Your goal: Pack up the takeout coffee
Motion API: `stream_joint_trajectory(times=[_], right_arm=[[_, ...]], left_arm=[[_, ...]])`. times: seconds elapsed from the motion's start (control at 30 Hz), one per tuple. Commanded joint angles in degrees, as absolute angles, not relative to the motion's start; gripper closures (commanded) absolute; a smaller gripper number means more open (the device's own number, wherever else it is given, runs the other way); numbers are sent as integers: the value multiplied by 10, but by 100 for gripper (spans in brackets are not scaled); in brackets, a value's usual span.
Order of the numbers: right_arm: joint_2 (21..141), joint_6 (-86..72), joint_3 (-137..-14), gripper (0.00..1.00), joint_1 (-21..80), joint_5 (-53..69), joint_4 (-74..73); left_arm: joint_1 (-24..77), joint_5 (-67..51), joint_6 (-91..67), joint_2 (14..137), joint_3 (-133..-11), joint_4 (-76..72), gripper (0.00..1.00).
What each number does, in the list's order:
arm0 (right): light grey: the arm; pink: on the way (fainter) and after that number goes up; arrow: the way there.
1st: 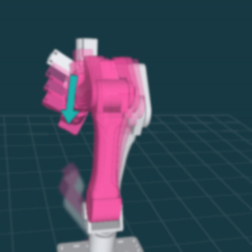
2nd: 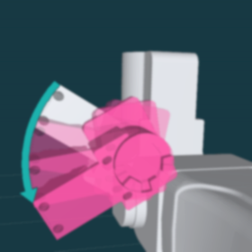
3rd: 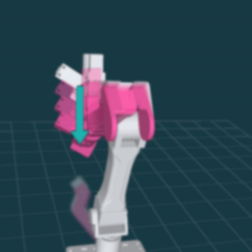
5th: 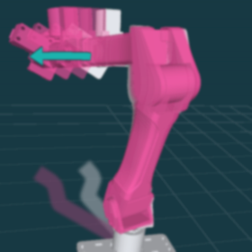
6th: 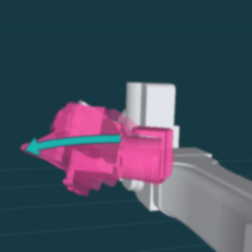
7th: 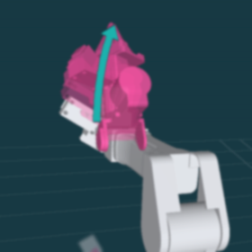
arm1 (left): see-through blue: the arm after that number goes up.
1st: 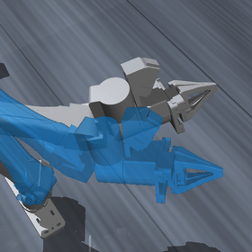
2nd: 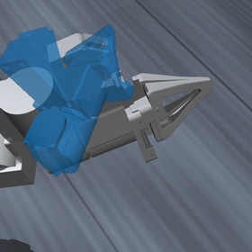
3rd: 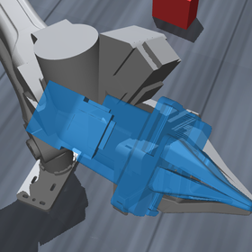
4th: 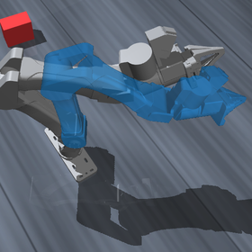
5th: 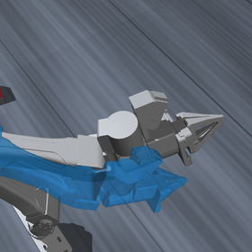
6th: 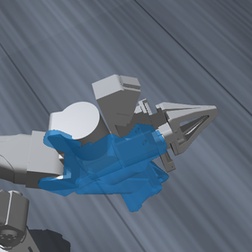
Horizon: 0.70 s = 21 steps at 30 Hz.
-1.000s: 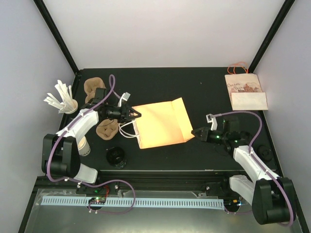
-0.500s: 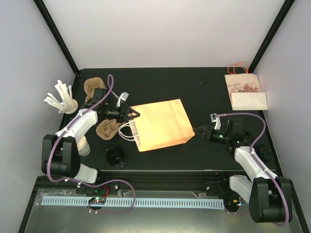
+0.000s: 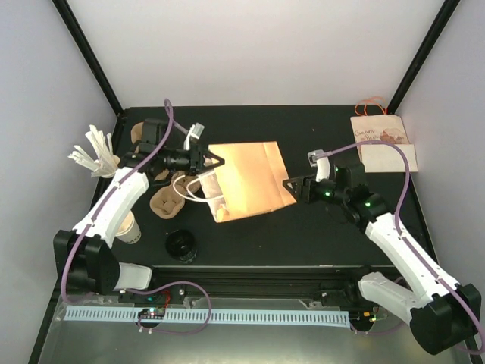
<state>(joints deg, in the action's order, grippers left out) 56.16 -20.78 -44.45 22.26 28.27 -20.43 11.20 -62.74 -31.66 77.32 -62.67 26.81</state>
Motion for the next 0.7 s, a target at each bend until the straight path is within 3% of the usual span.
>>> stream_joint_trajectory(times=[0.0, 0.47, 0.67], right_arm=[[582, -194, -460, 33, 230, 225, -233], [728, -231, -466, 33, 230, 299, -100], [775, -264, -439, 34, 233, 359, -32]], left_arm=[[122, -581, -312, 752, -731, 321, 95], [162, -565, -335, 748, -793, 413, 90], [186, -604, -405, 729, -754, 359, 70]])
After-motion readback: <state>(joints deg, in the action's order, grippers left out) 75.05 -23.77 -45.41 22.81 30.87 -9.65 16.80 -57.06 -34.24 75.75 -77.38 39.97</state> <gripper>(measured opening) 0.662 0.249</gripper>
